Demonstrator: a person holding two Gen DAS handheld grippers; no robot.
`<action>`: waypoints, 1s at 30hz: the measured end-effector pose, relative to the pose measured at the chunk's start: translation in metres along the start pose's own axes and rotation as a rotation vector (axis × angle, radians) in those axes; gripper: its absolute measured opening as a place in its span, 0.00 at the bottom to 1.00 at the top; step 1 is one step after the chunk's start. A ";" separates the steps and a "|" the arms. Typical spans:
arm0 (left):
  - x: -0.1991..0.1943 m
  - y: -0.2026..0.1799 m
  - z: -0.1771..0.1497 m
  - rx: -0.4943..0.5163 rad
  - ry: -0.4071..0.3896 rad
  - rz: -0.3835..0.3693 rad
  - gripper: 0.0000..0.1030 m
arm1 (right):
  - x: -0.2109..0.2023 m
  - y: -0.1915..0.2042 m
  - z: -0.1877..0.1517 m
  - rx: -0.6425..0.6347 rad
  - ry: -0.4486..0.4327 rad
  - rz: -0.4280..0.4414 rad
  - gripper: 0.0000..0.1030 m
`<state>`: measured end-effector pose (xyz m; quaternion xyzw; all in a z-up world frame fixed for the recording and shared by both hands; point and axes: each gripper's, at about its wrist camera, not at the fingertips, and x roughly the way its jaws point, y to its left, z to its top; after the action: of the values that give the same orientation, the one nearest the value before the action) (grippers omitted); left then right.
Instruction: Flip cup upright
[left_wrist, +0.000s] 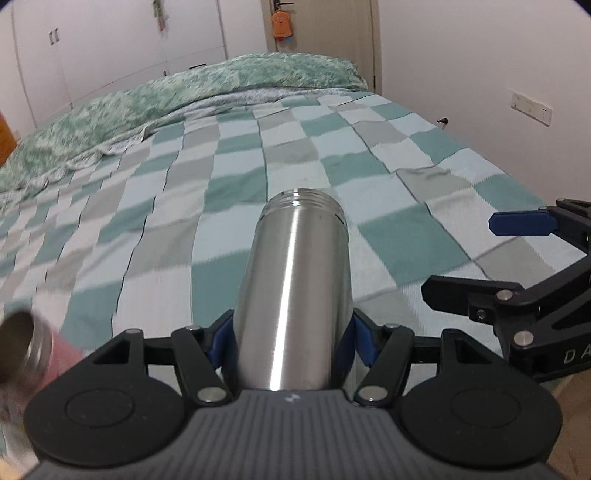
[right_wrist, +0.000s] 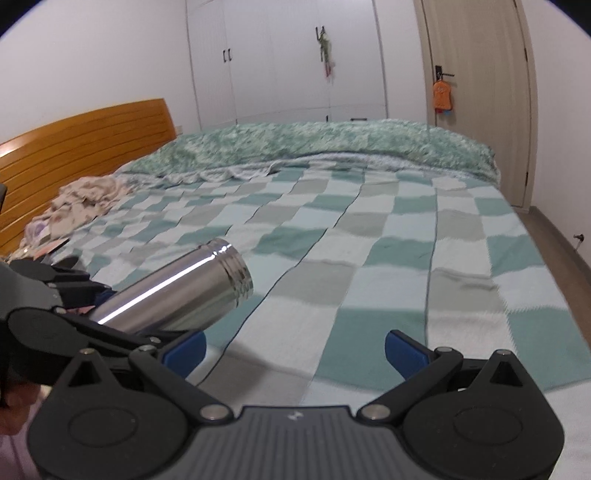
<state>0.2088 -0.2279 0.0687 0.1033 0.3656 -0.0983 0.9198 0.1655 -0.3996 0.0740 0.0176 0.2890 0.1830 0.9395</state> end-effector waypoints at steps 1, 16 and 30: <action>-0.001 0.000 -0.007 -0.008 0.000 -0.002 0.63 | -0.002 0.004 -0.005 -0.001 0.007 0.000 1.00; 0.024 -0.014 -0.051 -0.055 0.064 -0.057 0.65 | -0.037 0.010 -0.053 0.026 0.065 -0.068 1.00; -0.041 0.060 -0.050 -0.119 -0.091 -0.134 1.00 | -0.051 0.033 -0.035 0.046 0.011 -0.042 1.00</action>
<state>0.1622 -0.1528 0.0684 0.0190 0.3348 -0.1421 0.9313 0.0964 -0.3897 0.0772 0.0319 0.2988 0.1566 0.9408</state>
